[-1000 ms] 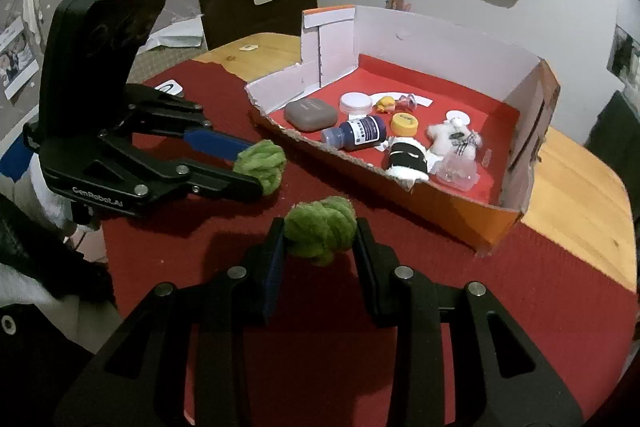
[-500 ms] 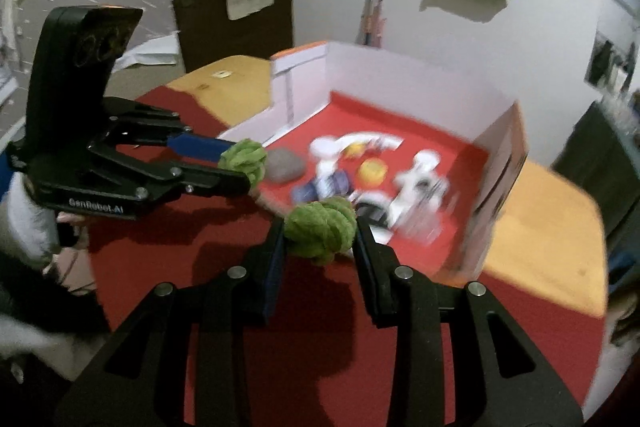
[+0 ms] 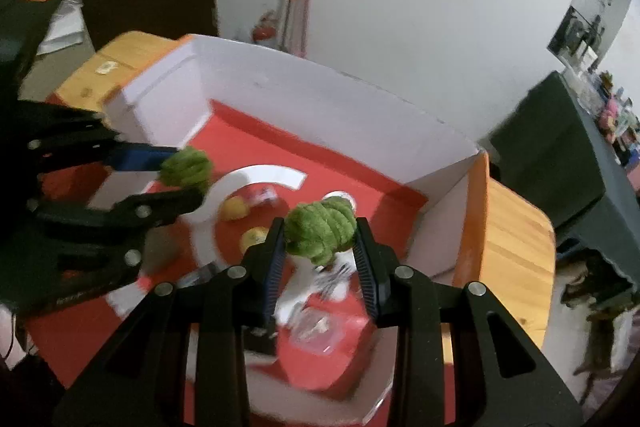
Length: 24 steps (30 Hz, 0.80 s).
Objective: Organize objects
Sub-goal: 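Carry both green fuzzy balls over the cardboard box with both grippers, then lower the green balls onto the red box floor and open both grippers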
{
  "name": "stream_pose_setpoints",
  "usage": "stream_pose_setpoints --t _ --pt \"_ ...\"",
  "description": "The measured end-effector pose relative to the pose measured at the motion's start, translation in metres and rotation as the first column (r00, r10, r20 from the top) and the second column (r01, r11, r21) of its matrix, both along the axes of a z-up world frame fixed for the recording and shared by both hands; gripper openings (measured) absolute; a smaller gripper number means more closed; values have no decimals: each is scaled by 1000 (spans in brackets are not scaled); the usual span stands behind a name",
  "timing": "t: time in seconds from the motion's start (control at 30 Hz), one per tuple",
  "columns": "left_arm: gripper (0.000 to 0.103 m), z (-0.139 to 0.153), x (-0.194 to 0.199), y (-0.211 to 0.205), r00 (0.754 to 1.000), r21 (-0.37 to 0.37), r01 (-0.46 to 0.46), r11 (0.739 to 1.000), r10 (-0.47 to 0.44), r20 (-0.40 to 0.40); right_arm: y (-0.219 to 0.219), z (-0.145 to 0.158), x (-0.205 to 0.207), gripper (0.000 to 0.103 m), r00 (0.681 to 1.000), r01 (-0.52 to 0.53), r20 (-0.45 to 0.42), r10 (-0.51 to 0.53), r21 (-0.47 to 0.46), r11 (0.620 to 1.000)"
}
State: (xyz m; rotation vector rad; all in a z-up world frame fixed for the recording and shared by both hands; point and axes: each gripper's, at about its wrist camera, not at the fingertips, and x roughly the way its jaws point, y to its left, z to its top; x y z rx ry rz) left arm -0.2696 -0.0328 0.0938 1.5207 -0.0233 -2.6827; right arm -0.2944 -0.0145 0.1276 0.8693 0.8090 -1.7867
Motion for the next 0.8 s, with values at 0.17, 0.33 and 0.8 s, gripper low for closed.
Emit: stream_pose_setpoints --t 0.17,0.33,0.8 --pt "32 -13 -23 -7 997 -21 -37 999 38 66 -19 -17 -25 32 996 58 68 -61 50 997" --pt "32 -27 -38 -11 992 -18 -49 999 51 117 -30 -33 -38 32 988 90 118 -101 93 992" --pt "32 -53 -53 -21 981 -30 -87 996 91 172 -41 -62 -70 32 967 150 184 -178 156 976"
